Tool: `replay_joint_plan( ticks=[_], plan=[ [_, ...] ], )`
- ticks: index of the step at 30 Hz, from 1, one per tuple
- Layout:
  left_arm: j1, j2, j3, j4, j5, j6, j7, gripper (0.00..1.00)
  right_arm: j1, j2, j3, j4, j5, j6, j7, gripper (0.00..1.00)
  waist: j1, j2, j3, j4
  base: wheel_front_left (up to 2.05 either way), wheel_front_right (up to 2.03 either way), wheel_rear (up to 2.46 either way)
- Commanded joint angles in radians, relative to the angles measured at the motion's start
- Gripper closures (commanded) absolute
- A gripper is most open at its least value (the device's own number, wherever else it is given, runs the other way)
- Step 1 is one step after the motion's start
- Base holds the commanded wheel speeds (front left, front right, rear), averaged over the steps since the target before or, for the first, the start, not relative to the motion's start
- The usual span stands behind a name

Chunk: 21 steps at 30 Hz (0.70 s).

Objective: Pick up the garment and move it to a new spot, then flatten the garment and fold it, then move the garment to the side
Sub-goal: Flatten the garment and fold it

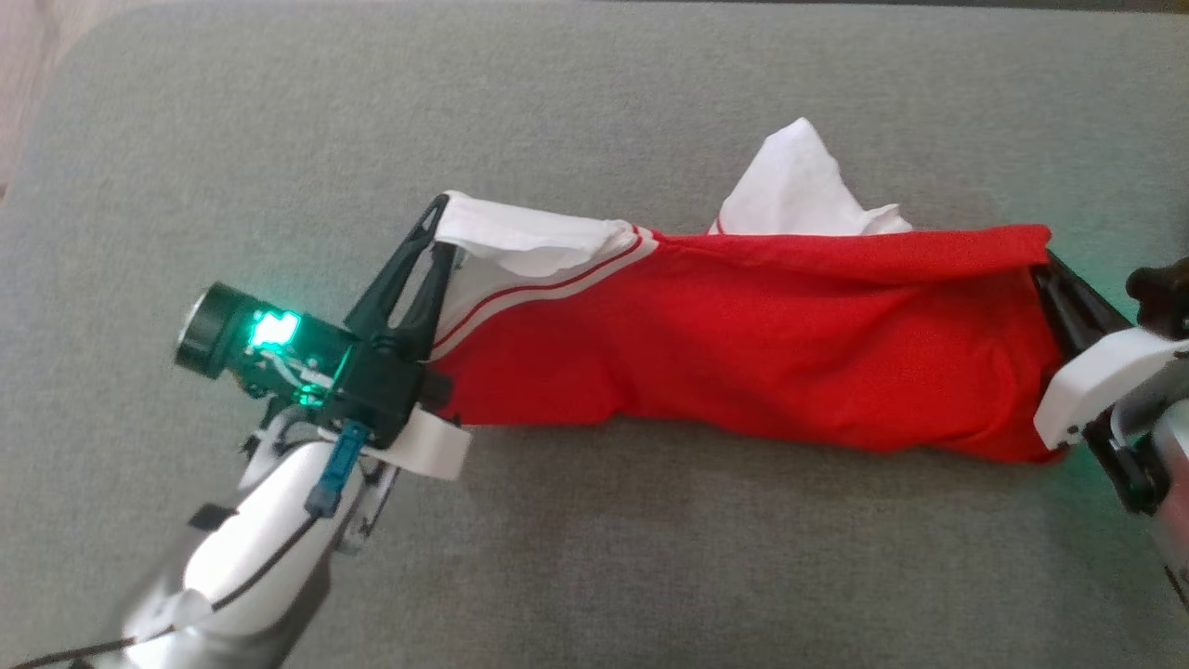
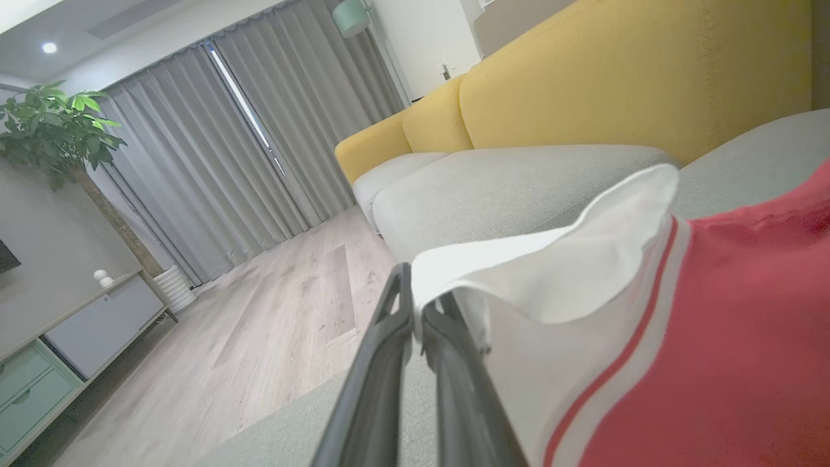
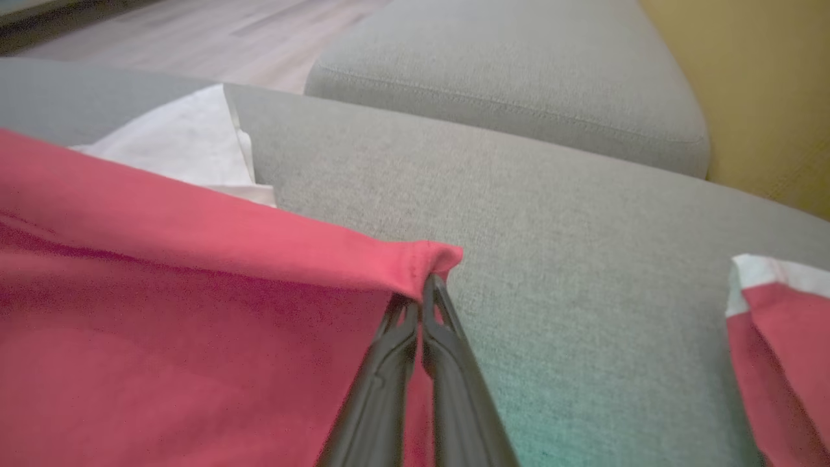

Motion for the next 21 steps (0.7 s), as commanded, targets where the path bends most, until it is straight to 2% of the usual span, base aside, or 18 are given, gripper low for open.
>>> replay_joint_plan(
  ticks=[1,7,12,16,20,21],
  plan=[
    [-0.057,0.048,0.047,-0.026,0.014,0.004,0.005,1.00,-0.028,-0.023,0.015,-0.015,0.011,0.007,-0.027,1.00,0.0000,0.0000,-0.018,-0.014,0.00,0.00,0.00],
    [-0.126,0.116,0.059,-0.036,0.038,-0.027,0.022,1.00,-0.086,-0.059,-0.015,-0.071,0.060,0.007,-0.071,1.00,0.0000,0.0000,-0.086,-0.067,0.00,0.00,0.00],
    [-0.223,0.175,0.079,-0.061,0.044,-0.079,0.052,1.00,-0.138,-0.112,-0.043,-0.184,0.104,0.007,-0.033,1.00,0.0000,0.0000,-0.121,-0.109,0.00,0.00,0.00],
    [-0.365,0.201,0.094,-0.043,0.028,-0.168,0.094,1.00,-0.242,-0.152,-0.043,-0.265,0.102,0.007,0.048,1.00,0.0000,0.0000,-0.099,-0.137,0.00,0.00,0.00],
    [-0.573,0.186,0.111,0.068,-0.009,-0.279,0.146,1.00,-0.423,-0.134,-0.029,-0.266,0.119,0.007,0.132,1.00,0.0000,0.0000,-0.019,-0.161,0.00,0.00,0.00],
    [-0.573,0.186,0.111,0.068,-0.009,-0.279,0.146,1.00,-0.423,-0.134,-0.029,-0.266,0.119,0.007,0.132,1.00,0.0000,0.0000,-0.019,-0.161,0.00,0.00,0.00]
  ],
)
